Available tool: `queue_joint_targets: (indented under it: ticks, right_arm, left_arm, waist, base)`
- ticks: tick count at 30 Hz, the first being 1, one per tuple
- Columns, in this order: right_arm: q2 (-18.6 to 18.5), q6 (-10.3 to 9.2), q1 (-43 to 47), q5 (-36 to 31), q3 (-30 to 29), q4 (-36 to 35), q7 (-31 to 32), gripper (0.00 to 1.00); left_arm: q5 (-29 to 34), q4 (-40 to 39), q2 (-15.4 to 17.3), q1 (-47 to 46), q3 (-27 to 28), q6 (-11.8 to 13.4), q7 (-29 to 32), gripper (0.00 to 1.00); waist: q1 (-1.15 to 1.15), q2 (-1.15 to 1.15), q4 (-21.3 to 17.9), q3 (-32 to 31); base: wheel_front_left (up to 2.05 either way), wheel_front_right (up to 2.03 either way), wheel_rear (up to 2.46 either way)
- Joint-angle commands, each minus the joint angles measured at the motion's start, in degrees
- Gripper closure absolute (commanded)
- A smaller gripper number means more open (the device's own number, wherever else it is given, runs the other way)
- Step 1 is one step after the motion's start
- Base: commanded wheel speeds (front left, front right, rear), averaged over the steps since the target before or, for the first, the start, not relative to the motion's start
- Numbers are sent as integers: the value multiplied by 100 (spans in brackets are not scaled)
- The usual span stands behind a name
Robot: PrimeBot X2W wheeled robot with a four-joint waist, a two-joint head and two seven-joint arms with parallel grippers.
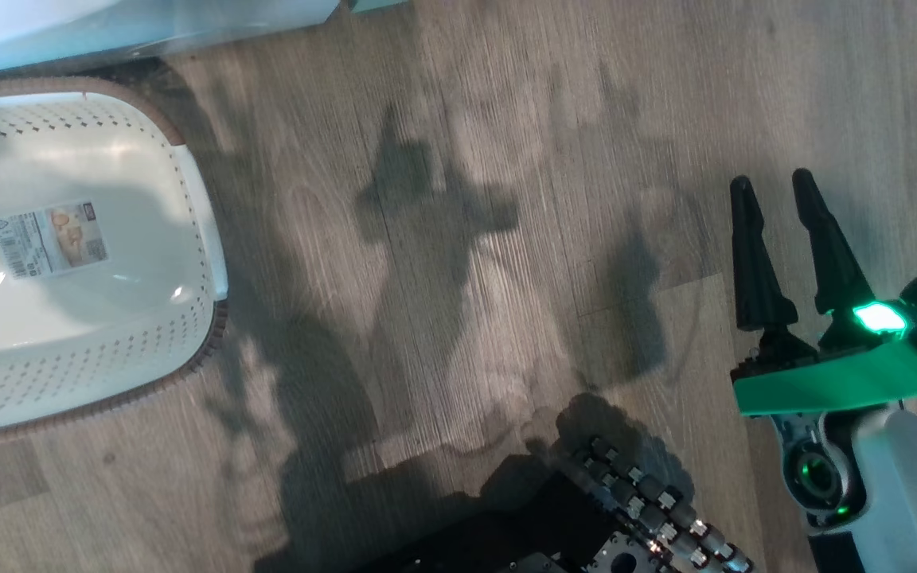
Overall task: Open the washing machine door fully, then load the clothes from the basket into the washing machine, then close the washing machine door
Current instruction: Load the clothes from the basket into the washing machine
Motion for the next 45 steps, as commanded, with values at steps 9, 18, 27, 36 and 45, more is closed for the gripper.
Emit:
queue_joint_targets:
  ticks: [9,18,27,36,45]
  right_arm:
    - [-48,-16,-24,12,67,-150,-37,0]
    - [-48,-16,-47,-72,-6,-131,-37,0]
    - [-48,-16,-7,-268,-214,-148,-37,0]
    - [-48,-16,88,-488,-422,-176,-37,0]
    - [-48,-16,282,-742,-608,-169,-37,0]
  left_arm:
    - [-326,594,-101,-277,59,-243,172,90]
    - [-453,882,-374,-317,-57,-345,78,0]
    - [-624,854,-715,166,-42,-211,-537,0]
    - [-966,285,-932,1287,224,131,-1159,0]
    - [-1256,-1308,-1107,3239,570,772,-1650,0]
  waist:
    - [-1,0,54,123]
    - [-1,0,216,19]
    - [-1,0,543,-301]
    - [-1,0,846,-698]
    - [-1,0,1140,-1224]
  base:
    - [0,0,0]
    - [0,0,0]
    - [0,0,0]
    - [0,0,0]
    - [0,0,0]
